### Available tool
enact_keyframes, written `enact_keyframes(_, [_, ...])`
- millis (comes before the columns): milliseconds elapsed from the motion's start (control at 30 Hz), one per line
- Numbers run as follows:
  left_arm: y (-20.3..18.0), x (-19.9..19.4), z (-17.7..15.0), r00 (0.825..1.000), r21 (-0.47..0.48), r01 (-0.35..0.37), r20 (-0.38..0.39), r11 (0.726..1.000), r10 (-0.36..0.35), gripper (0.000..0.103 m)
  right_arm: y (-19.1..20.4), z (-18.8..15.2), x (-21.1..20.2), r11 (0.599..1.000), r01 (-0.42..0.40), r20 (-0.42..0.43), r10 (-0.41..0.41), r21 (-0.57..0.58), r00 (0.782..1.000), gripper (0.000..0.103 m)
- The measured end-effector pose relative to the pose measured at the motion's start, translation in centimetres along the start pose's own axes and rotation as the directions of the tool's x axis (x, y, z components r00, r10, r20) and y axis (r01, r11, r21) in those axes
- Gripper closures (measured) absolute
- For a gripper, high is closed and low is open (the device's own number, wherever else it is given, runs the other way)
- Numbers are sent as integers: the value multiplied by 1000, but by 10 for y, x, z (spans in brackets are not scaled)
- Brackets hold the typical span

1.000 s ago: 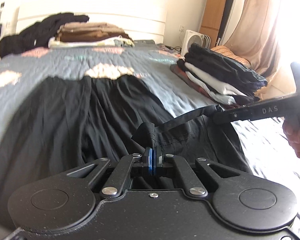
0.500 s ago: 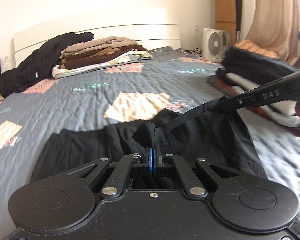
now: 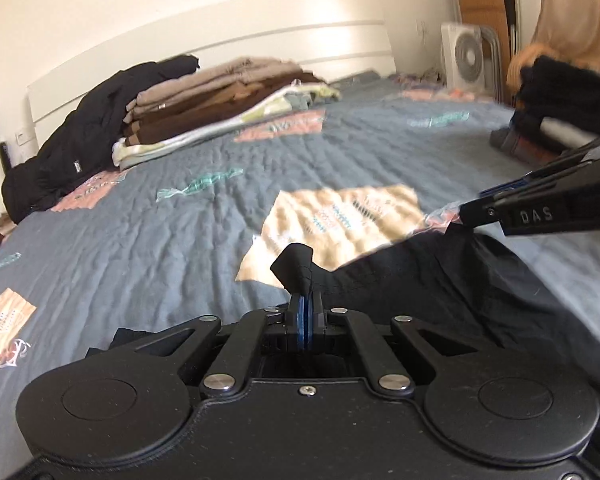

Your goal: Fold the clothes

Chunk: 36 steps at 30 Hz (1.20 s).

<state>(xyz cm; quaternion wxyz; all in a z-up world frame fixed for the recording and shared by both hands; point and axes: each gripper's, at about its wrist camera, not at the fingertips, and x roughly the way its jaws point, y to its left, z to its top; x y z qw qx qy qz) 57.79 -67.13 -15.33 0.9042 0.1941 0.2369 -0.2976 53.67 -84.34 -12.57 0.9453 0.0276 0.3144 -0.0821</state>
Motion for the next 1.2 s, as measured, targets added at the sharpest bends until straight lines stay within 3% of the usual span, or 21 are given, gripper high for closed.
enact_keyframes(33, [2, -4, -1, 1000, 0, 1, -1, 1000, -1, 94, 1, -2, 3, 1000, 14, -5, -14, -4, 1000, 52])
enact_keyframes(100, [7, -18, -5, 1000, -8, 11, 15, 1000, -11, 71, 1, -5, -1, 1000, 17, -6, -18, -9, 1000, 30])
enact_keyframes(133, [12, -29, -8, 999, -23, 21, 39, 1000, -20, 50, 0, -6, -11, 1000, 3, -2, -3, -9, 1000, 27])
enact_keyframes(167, [18, -42, -11, 998, -38, 30, 52, 999, -28, 44, -3, -8, -24, 1000, -4, 7, 4, -1, 1000, 27])
enact_keyframes(367, [48, -159, -45, 994, -122, 96, 67, 988, -88, 43, 1, -45, -133, 992, -127, -28, 127, 15, 991, 24])
enact_keyframes(567, [61, -285, -99, 996, -192, 72, 62, 979, -61, 36, 36, -115, -246, 959, -248, -27, 254, 140, 967, 18])
enact_keyframes(700, [72, -344, -139, 999, -276, 42, 22, 960, -37, 36, 87, -149, -261, 941, -284, -75, 302, 186, 950, 17])
enact_keyframes(1000, [112, -367, -202, 991, -445, -31, -127, 895, -29, 36, 197, -223, -284, 893, -334, -184, 398, 302, 899, 17])
enact_keyframes(1100, [126, -369, -223, 990, -540, 13, -113, 842, -88, 36, 207, -240, -276, 837, -340, -189, 451, 430, 872, 17])
enact_keyframes(1200, [135, -365, -238, 983, -584, 55, -110, 810, -146, 38, 216, -255, -272, 785, -315, -183, 471, 533, 863, 17])
